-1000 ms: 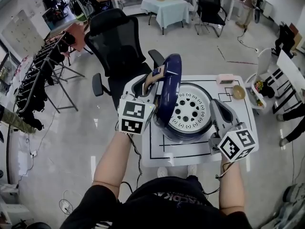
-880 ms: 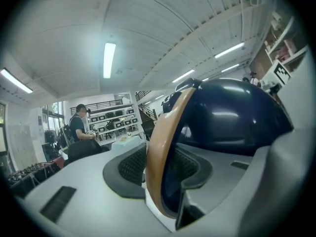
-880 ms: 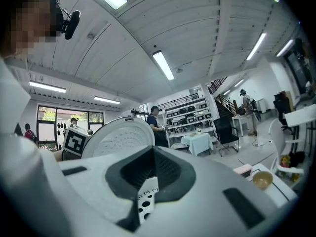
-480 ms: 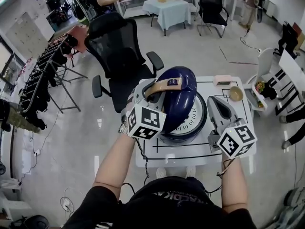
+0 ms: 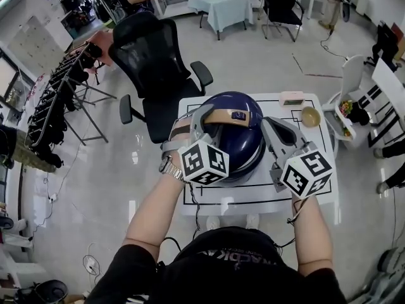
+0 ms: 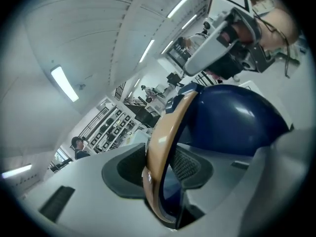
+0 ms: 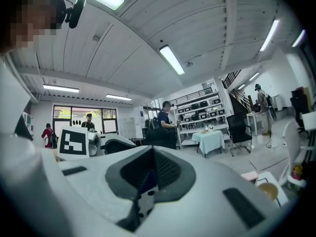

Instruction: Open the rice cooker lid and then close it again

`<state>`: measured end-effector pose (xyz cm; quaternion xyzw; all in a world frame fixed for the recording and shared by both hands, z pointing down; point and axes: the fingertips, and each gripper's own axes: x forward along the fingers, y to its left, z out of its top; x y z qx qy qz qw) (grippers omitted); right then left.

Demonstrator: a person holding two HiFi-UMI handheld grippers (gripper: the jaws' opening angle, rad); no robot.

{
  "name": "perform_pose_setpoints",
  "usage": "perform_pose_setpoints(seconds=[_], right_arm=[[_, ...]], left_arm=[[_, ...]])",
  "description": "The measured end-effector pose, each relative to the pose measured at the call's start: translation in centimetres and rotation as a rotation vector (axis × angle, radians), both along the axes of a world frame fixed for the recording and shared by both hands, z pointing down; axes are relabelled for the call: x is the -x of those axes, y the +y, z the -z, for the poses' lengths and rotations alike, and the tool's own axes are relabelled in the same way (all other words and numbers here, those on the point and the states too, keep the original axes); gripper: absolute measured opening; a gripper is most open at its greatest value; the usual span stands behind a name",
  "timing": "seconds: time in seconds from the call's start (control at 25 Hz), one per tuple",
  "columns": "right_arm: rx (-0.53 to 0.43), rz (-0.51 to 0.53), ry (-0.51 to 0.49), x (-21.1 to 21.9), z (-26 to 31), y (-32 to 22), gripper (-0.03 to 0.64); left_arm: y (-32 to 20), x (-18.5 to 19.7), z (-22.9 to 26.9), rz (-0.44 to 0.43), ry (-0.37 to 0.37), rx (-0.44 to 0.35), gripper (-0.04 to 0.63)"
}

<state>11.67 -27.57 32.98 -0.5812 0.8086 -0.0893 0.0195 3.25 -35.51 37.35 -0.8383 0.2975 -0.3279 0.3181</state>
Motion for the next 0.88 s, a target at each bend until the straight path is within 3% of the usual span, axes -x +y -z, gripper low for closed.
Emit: perform_pose_setpoints(seconds=[0.4,0.88], right_arm=[[0.083,0.127,0.141,1.7,-2.4,-2.6,0.002],[0.152,0.180,0.111,0.4,-5.8,-2.8,0.002]], left_arm=[[0.8,-2.3,-1.9,0.003,-0.127,-0.049,0.150],[1.2,-3.5,-4.2,0.010,-0.231,-0.087,0.157]])
